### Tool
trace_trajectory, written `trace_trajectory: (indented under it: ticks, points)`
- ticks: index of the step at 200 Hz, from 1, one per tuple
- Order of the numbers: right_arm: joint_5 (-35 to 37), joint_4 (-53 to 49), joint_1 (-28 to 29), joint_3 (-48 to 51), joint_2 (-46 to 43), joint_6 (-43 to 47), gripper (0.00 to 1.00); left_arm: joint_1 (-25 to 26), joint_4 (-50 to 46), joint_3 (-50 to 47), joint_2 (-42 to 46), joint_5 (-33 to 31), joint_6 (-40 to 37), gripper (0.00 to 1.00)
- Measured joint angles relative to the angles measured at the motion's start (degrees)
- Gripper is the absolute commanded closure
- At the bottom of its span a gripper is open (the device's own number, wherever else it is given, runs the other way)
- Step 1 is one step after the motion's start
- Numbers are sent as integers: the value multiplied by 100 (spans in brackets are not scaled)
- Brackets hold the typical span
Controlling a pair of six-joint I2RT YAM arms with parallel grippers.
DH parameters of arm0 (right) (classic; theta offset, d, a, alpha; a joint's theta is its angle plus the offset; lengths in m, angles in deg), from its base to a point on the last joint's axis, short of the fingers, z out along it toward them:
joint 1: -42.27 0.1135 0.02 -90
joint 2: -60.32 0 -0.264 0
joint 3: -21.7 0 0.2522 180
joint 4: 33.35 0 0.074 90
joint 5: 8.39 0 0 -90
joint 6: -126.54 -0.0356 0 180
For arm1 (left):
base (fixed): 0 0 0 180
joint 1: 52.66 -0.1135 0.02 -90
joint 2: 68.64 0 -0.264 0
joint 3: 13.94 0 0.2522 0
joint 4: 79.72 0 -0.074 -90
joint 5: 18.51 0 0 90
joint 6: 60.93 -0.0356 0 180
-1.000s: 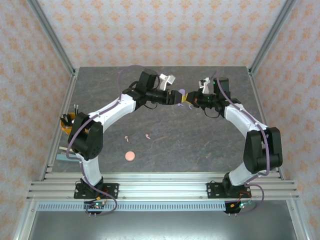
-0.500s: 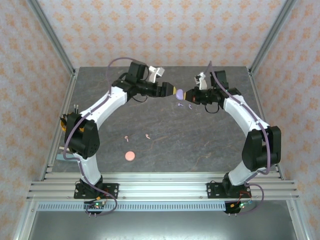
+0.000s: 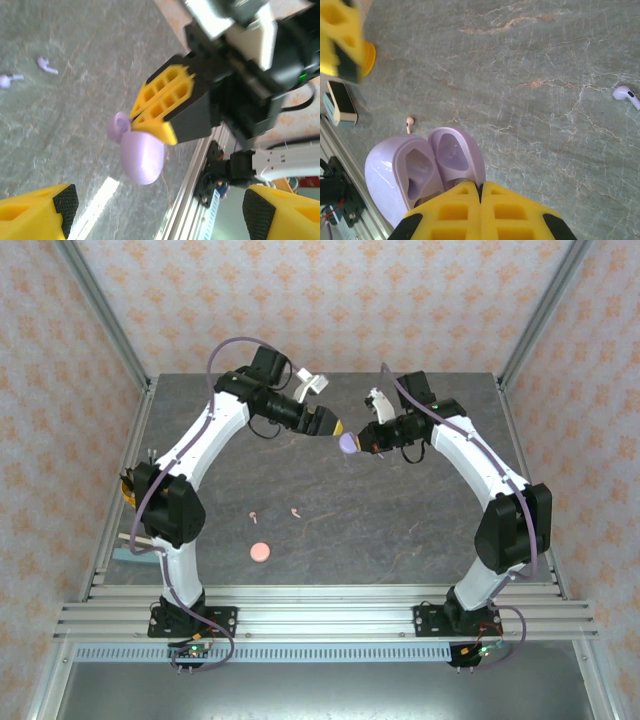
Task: Insert the wireless bluetooth earbuds into the charging case
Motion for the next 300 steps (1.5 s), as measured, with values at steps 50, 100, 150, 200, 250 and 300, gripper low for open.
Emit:
trace_trajectory:
  ticks: [50, 100, 150, 200, 250, 300]
  points:
    - [13, -208, 142, -149, 0, 258, 100, 0, -828, 195, -470, 225, -509, 13]
    - [20, -273, 299, -155, 0, 380, 100, 2, -1191, 452, -608, 516, -798, 14]
    - [61, -348, 474, -278, 0, 444, 100, 2, -1486, 459, -680, 695, -1012, 18]
    - [87, -369, 498, -337, 0, 474, 100, 28, -1781, 474, -855, 813, -1270, 24]
    - [149, -483, 654, -361, 28, 566, 100, 136, -2221, 730, -1062, 955, -1613, 36]
    - [238, -540, 662, -457, 39, 601, 100, 164, -2680, 739, -1073, 1102, -2037, 43]
